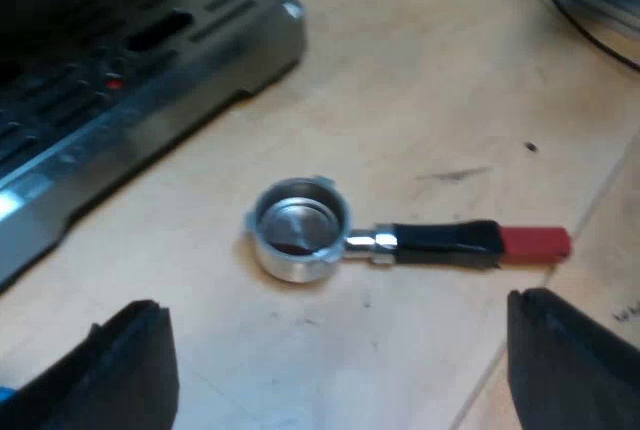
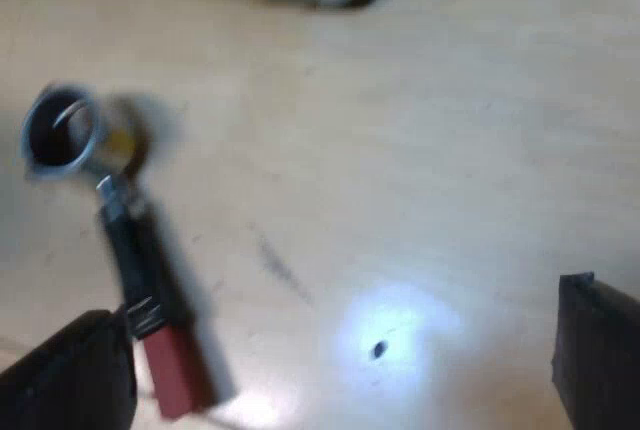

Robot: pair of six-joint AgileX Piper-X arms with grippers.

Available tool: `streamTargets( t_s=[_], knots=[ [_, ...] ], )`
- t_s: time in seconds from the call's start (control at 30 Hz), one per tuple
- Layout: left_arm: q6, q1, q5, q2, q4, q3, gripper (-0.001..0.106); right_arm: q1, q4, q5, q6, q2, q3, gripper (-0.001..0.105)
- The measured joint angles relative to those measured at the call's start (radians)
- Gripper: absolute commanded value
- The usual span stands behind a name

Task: Put the handle in the coffee machine

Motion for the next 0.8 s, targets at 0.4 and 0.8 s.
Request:
streamTargets(
  t_s=[0.4, 0.8],
  knots=[
    [0.119, -0.240, 0.000, 0.126, -0.040, 0.000, 0.071, 0.310, 0.047, 0.065, 0.025, 0.232, -0.036, 0.085],
    [0.183, -0.258, -0.015, 0.244, -0.104, 0.000, 0.071, 0.596, -0.023, 0.178, 0.141, 0.445, -0.036, 0.044]
  ],
)
